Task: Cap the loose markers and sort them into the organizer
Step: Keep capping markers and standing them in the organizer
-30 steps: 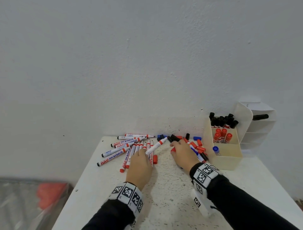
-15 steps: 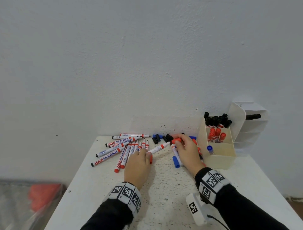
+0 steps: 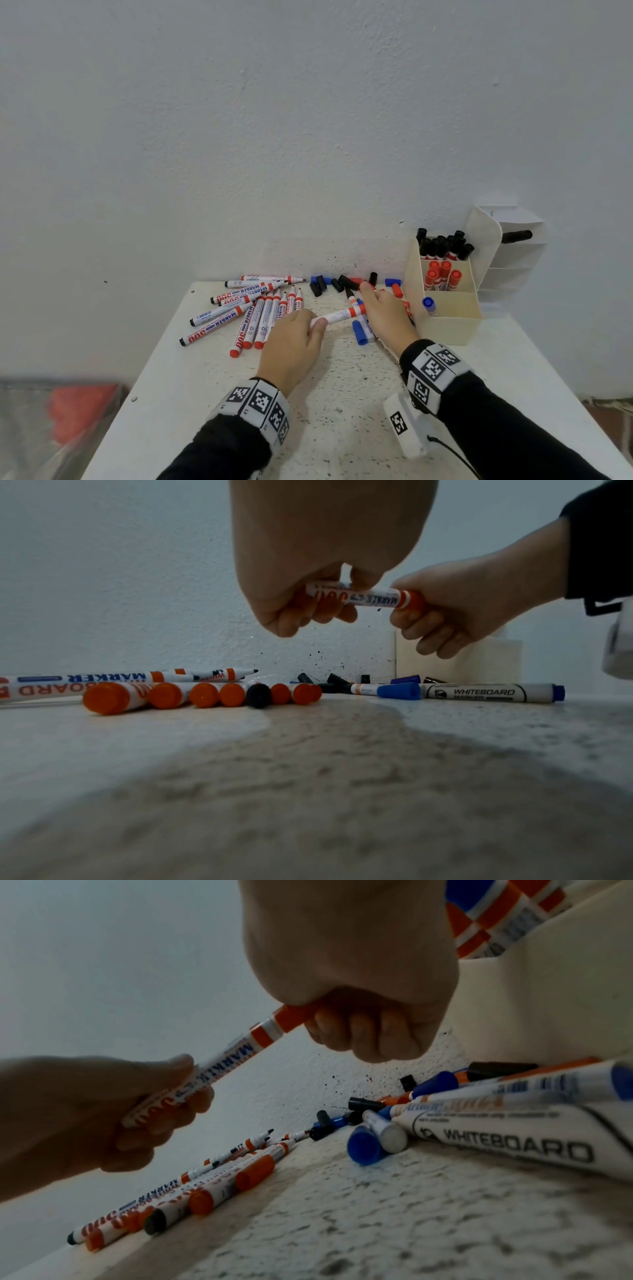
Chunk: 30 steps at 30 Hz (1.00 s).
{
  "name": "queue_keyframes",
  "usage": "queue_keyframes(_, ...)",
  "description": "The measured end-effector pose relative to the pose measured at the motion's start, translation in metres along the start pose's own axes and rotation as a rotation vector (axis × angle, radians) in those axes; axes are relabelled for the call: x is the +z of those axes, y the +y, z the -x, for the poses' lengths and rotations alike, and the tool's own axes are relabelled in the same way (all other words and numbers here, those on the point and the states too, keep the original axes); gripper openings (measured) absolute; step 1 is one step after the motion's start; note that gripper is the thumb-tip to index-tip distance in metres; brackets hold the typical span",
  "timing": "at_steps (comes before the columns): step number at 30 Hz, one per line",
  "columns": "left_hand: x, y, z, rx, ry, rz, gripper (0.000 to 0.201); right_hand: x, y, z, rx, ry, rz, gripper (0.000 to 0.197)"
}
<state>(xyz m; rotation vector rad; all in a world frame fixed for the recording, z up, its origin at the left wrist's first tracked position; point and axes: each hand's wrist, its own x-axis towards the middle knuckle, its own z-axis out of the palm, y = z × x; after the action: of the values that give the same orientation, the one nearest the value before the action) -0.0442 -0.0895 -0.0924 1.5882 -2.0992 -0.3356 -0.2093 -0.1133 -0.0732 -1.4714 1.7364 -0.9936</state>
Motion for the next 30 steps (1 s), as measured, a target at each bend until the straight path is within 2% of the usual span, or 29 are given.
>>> queue_keyframes(2, -0.005, 0.007, 0.0, 0.01, -0.063, -0.132, 0.038, 0.0, -0.003, -0.001, 0.013, 0.024, -0.022, 0.045)
queue_keyframes(4, -0.01, 0.011, -0.002, 0.013, -0.143, -0.163, 0.042, -0.001, -0.007, -0.002, -0.013, 0.029, -0.037, 0.045)
queue_keyframes(9, -0.016, 0.011, -0.006, -0.045, -0.352, 0.194, 0.049, -0.008, -0.014, 0.0, -0.09, -0.01, -0.036, 0.043)
queue_keyframes(12, -0.022, 0.01, -0.005, -0.18, -0.504, 0.449, 0.051, -0.009, -0.016, 0.002, -0.124, -0.035, -0.002, 0.042)
queue_keyframes(14, -0.027, 0.012, -0.005, -0.232, -0.573, 0.521, 0.052, -0.009, -0.018, 0.004, -0.15, -0.036, -0.018, 0.044)
queue_keyframes(16, -0.028, 0.016, -0.006, -0.199, -0.547, 0.467, 0.052, -0.009, -0.022, 0.006, -0.182, -0.02, -0.068, 0.046)
queue_keyframes(19, -0.024, 0.019, -0.01, -0.157, -0.421, 0.451, 0.051, -0.011, -0.033, 0.008, -0.224, 0.028, -0.106, 0.043)
queue_keyframes(24, -0.012, 0.021, -0.019, -0.148, -0.204, 0.526, 0.05, -0.021, -0.057, 0.007, -0.275, 0.023, -0.113, 0.019)
queue_keyframes(27, -0.006, 0.011, -0.025, -0.171, -0.112, 0.303, 0.038, -0.045, -0.076, 0.008, -0.408, 0.215, -0.041, 0.012)
queue_keyframes(30, -0.001, -0.006, -0.03, -0.296, -0.217, -0.026, 0.031, -0.082, -0.085, 0.007, -0.527, 0.464, 0.017, 0.017)
